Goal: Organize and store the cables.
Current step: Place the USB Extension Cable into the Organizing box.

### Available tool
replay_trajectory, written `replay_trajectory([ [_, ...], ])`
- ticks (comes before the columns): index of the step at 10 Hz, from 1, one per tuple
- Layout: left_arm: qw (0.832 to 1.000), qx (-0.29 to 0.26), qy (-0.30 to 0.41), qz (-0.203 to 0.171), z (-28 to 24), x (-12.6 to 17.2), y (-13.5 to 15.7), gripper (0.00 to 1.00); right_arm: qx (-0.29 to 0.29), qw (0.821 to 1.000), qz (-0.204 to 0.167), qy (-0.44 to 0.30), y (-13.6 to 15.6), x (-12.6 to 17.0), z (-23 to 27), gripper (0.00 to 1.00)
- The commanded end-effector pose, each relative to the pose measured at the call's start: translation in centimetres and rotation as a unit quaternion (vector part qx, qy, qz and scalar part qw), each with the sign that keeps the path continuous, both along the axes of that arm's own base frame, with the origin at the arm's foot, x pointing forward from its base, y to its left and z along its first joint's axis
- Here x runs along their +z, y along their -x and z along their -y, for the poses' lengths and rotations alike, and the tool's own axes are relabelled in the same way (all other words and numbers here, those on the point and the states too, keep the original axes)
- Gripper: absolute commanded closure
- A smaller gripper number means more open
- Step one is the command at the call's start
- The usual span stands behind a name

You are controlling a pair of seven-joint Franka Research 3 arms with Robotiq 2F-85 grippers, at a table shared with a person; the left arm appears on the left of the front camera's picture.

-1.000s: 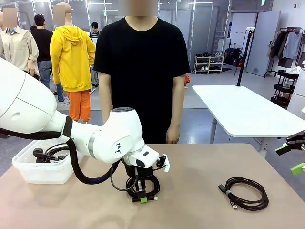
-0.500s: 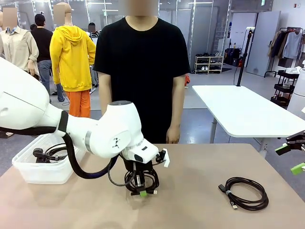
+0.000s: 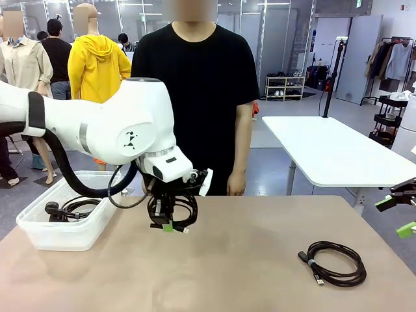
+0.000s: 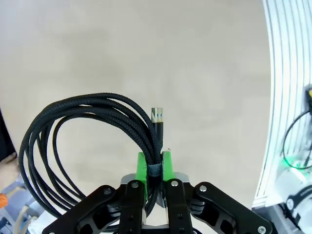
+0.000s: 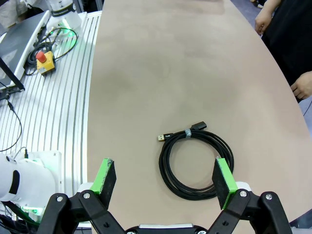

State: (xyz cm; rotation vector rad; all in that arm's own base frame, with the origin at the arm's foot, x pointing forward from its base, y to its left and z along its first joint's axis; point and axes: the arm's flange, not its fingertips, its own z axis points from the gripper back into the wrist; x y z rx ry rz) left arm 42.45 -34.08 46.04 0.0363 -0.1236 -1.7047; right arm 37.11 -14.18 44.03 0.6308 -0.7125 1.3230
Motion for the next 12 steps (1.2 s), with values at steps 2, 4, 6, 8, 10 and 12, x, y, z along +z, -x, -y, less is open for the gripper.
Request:
replay_trajectory([
  [2, 1.000, 0.000, 0.000, 0.000, 0.0, 0.0, 0.0, 0.95, -0.007, 1.000, -0.003, -0.002, 0.0, 0.3, -0.2, 0.00],
  [4, 1.000, 0.000, 0.000, 0.000, 0.0, 0.0, 0.0, 0.95, -0.007, 1.000, -0.003, -0.002, 0.0, 0.3, -0.2, 0.00],
  [6, 1.000, -0.009, 0.001, -0.002, 0.2, -0.4, -0.5, 0.86, -0.007, 1.000, -0.003, -0.002, 0.0, 0.3, -0.2, 0.00],
  [8, 0.999, -0.044, 0.011, 0.007, -5.3, 2.2, -0.8, 0.86, -0.007, 1.000, -0.003, -0.002, 0.0, 0.3, -0.2, 0.00],
  [10, 0.997, -0.076, -0.003, 0.027, -11.3, 3.5, -1.1, 0.86, -0.007, 1.000, -0.003, -0.002, 0.0, 0.3, -0.2, 0.00],
  [12, 0.998, -0.050, 0.013, 0.037, -19.2, 4.7, -2.9, 0.86, -0.007, 1.000, -0.003, -0.002, 0.0, 0.3, -0.2, 0.00],
])
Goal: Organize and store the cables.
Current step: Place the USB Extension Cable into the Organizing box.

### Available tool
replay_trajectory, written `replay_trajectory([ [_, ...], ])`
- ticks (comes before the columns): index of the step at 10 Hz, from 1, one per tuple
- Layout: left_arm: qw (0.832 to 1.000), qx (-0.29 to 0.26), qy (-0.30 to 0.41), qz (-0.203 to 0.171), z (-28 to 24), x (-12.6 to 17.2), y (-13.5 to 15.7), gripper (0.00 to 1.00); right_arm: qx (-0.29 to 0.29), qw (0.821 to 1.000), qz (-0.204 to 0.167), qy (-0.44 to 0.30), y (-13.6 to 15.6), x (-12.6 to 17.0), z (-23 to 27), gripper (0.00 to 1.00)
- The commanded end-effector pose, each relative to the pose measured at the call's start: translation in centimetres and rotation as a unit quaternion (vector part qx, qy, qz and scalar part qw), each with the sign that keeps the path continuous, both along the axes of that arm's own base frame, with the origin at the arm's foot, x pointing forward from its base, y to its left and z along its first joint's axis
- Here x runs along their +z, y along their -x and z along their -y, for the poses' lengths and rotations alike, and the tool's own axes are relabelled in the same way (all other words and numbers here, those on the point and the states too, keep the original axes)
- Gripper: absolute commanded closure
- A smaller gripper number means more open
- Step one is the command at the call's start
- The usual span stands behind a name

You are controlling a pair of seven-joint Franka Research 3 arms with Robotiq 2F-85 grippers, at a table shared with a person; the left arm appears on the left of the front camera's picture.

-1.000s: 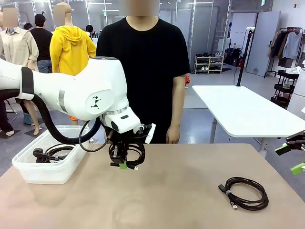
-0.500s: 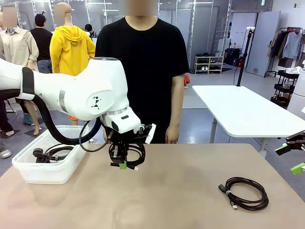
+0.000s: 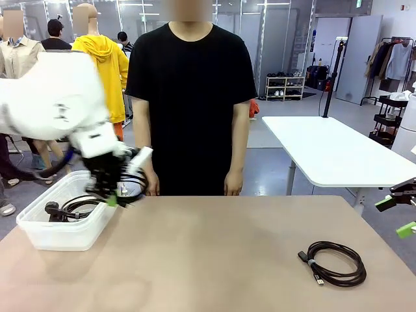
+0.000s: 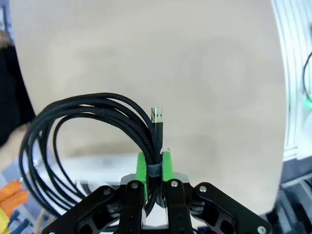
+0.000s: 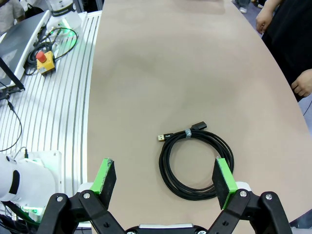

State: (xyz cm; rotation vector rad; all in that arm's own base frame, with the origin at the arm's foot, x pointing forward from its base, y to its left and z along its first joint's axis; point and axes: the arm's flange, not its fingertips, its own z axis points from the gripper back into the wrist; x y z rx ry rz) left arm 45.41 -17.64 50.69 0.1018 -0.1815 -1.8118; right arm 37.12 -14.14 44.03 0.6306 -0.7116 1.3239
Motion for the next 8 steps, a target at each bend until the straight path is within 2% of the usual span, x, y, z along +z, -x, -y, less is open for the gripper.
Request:
replay_trajectory([
  [1, 1.000, 0.009, 0.024, 0.000, -6.2, 0.2, -0.4, 0.86, -0.007, 1.000, -0.003, -0.003, 0.0, 0.3, -0.2, 0.00],
  [4, 1.000, 0.024, 0.017, 0.010, -14.8, 0.1, -2.7, 0.86, -0.007, 1.000, -0.003, -0.003, 0.0, 0.3, -0.2, 0.00],
  [6, 0.999, 0.036, 0.017, 0.001, -17.4, -1.1, -5.5, 0.86, -0.007, 1.000, -0.003, -0.003, 0.0, 0.3, -0.2, 0.00],
  [8, 0.999, 0.043, 0.032, -0.008, -18.4, -3.8, -8.6, 0.86, -0.007, 1.000, -0.003, -0.003, 0.0, 0.3, -0.2, 0.00],
])
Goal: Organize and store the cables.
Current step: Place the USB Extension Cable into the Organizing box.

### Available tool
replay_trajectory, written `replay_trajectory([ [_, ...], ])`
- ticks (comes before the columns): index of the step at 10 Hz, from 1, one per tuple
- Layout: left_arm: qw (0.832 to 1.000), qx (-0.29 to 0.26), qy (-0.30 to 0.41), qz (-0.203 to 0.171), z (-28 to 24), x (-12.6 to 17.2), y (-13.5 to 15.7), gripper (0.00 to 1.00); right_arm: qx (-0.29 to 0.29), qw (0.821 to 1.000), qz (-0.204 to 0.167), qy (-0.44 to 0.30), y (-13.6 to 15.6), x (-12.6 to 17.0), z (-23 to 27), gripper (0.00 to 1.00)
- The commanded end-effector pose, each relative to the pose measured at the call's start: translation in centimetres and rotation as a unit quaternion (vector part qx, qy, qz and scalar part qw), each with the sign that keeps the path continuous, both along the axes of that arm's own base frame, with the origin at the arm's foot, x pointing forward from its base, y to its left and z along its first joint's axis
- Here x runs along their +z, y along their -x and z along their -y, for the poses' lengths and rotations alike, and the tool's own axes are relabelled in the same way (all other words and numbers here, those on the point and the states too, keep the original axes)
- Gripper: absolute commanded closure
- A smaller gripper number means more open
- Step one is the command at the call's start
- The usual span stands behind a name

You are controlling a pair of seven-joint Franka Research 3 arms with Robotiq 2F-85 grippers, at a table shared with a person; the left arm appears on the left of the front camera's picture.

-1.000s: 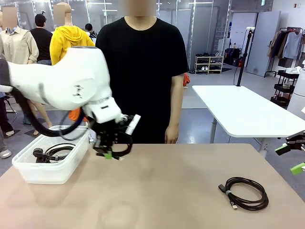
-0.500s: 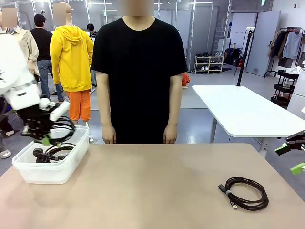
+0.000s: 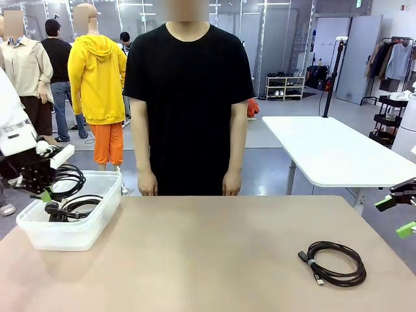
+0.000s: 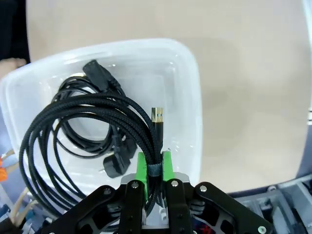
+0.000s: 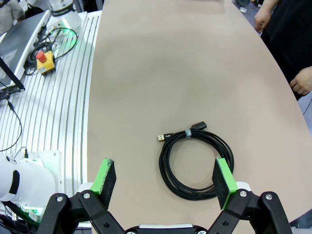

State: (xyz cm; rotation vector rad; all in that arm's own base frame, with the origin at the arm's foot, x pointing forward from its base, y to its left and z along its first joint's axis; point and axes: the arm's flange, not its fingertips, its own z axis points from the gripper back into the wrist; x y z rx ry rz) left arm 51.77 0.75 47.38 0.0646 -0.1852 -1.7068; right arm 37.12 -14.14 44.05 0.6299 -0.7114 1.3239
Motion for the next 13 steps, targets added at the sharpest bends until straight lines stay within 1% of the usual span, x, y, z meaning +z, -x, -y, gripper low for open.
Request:
replay_trajectory([
  [1, 1.000, -0.002, 0.021, 0.007, -0.2, -1.7, -3.6, 0.86, -0.007, 1.000, -0.003, -0.003, 0.0, 0.3, -0.2, 0.00],
  [2, 1.000, 0.004, 0.030, 0.004, -0.2, -2.8, -4.9, 0.86, -0.007, 1.000, -0.003, -0.003, 0.0, 0.3, -0.2, 0.00],
  [3, 0.999, 0.021, 0.025, -0.004, -0.4, -4.3, -6.6, 0.86, -0.007, 1.000, -0.003, -0.003, 0.0, 0.3, -0.2, 0.00],
  [4, 0.999, 0.020, 0.026, -0.021, -0.2, -5.5, -7.2, 0.86, -0.007, 1.000, -0.003, -0.003, 0.0, 0.3, -0.2, 0.00],
  [5, 0.998, 0.008, 0.048, -0.043, 0.0, -6.4, -7.5, 0.86, -0.007, 1.000, -0.003, -0.003, 0.0, 0.3, -0.2, 0.00],
  [7, 0.998, 0.021, 0.030, -0.052, 0.3, -7.5, -7.7, 0.86, -0.007, 1.000, -0.003, -0.003, 0.0, 0.3, -0.2, 0.00],
  [8, 0.998, 0.027, 0.023, -0.049, 0.4, -7.5, -7.9, 0.73, -0.007, 1.000, -0.003, -0.003, 0.0, 0.3, -0.2, 0.00],
  [9, 0.998, 0.023, 0.021, -0.049, 0.6, -7.1, -7.8, 0.53, -0.007, 1.000, -0.003, -0.003, 0.0, 0.3, -0.2, 0.00],
  [10, 0.999, 0.026, 0.018, -0.043, 0.8, -6.8, -7.6, 0.42, -0.007, 1.000, -0.003, -0.003, 0.0, 0.3, -0.2, 0.00],
  [11, 0.999, 0.028, 0.020, -0.040, 1.1, -6.6, -7.3, 0.24, -0.007, 1.000, -0.003, -0.003, 0.0, 0.3, -0.2, 0.00],
  [12, 0.998, 0.035, 0.027, -0.037, 1.2, -6.4, -7.1, 0.13, -0.007, 1.000, -0.003, -0.003, 0.0, 0.3, -0.2, 0.00],
  [13, 0.998, 0.040, 0.017, -0.035, 1.2, -6.5, -6.8, 0.00, -0.007, 1.000, -0.003, -0.003, 0.0, 0.3, -0.2, 0.00],
])
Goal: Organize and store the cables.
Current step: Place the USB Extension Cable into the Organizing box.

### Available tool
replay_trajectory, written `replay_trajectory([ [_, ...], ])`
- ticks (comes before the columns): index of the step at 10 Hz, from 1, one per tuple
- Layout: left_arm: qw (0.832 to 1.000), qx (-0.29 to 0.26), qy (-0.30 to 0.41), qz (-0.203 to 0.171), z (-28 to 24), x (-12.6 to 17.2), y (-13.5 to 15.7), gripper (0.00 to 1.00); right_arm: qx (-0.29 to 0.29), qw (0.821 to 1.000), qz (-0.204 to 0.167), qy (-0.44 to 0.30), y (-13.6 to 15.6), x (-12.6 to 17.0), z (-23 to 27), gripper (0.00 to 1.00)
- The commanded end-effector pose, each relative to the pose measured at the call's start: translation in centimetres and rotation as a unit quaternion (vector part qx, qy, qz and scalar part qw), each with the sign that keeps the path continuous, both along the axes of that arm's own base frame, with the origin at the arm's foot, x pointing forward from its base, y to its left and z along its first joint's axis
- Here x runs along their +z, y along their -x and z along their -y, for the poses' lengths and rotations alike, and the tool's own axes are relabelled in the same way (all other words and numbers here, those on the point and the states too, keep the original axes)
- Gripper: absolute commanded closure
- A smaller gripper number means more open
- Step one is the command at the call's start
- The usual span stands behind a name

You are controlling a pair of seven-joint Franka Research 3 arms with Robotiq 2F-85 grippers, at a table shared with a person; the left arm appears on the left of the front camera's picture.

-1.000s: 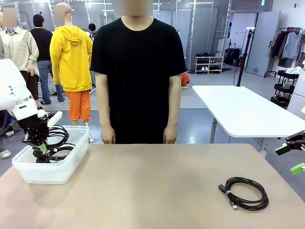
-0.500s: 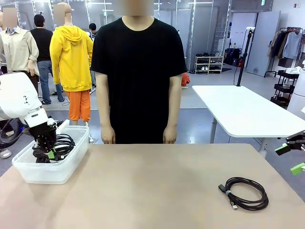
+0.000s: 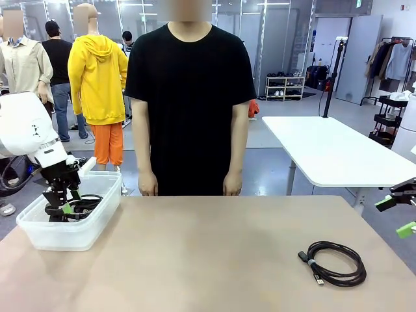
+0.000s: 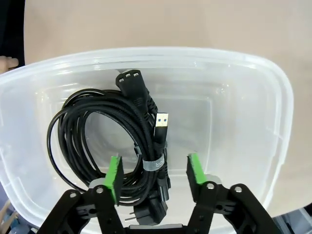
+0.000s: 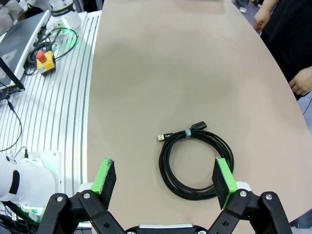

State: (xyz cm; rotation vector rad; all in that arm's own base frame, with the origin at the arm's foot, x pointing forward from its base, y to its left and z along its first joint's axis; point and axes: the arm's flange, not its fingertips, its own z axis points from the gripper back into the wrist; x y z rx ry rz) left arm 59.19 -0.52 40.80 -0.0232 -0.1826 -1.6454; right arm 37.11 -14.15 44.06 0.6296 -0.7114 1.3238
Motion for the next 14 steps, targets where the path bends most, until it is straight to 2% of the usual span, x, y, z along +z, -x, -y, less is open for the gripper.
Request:
replay_trajectory([
  [1, 1.000, 0.022, -0.007, 0.001, -0.1, 0.4, 1.0, 0.00, -0.007, 1.000, -0.003, -0.003, 0.0, 0.2, -0.2, 0.00],
  [2, 1.000, 0.029, 0.000, 0.009, 0.0, 0.9, 1.4, 0.00, -0.007, 1.000, -0.003, -0.003, 0.0, 0.2, -0.2, 0.00],
  [3, 0.999, 0.029, 0.003, 0.012, 0.0, 1.3, 2.0, 0.07, -0.007, 1.000, -0.003, -0.003, 0.0, 0.2, -0.2, 0.00],
  [4, 1.000, 0.015, 0.001, 0.002, 0.0, 0.6, 0.3, 0.07, -0.007, 1.000, -0.003, -0.003, 0.0, 0.2, -0.2, 0.00],
  [14, 1.000, 0.015, 0.001, 0.002, 0.0, 0.6, 0.3, 0.07, -0.007, 1.000, -0.003, -0.003, 0.0, 0.2, -0.2, 0.00],
])
